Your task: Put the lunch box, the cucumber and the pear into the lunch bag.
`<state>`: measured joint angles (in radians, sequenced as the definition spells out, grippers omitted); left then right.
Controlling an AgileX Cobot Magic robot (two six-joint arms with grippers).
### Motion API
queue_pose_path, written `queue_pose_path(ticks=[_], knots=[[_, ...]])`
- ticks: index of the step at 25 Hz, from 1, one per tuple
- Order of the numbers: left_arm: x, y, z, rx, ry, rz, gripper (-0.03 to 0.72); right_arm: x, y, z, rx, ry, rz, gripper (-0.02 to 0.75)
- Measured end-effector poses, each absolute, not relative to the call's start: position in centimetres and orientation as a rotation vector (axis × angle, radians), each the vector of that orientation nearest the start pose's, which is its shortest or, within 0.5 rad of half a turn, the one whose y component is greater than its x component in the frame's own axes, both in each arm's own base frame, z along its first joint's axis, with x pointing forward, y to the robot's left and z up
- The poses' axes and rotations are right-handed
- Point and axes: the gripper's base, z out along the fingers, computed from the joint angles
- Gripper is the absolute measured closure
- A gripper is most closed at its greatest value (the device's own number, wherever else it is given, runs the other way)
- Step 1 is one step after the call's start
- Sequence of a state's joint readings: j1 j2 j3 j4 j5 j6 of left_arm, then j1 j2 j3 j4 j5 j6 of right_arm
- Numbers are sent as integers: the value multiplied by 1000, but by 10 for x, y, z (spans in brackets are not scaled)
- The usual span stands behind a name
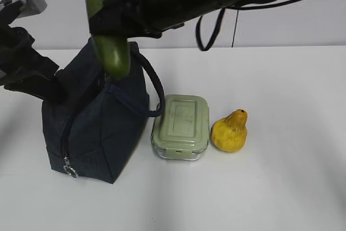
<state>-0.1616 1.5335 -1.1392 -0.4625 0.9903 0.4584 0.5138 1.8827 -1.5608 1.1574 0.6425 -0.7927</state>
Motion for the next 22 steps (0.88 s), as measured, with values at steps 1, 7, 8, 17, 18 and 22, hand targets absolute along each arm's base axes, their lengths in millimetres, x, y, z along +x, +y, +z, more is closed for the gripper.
queue_pose_path(ticks=[1,7,8,17,18,22], knots=[[291,-82,272,570,2705,-530,687,360,265,300,-612,2101,1082,414],[292,-83,272,562,2699,-537,687,377,289,277,-543,2111,1116,414],[292,-82,272,561,2698,-536,687,377,292,275,-542,2114,1117,414],[293,-83,273,550,2684,-535,687,373,282,240,-695,2384,817,414],[294,-83,273,547,2682,-536,687,372,279,237,-714,2418,768,414],[294,-84,273,540,2675,-543,687,369,271,229,-710,2542,658,414]])
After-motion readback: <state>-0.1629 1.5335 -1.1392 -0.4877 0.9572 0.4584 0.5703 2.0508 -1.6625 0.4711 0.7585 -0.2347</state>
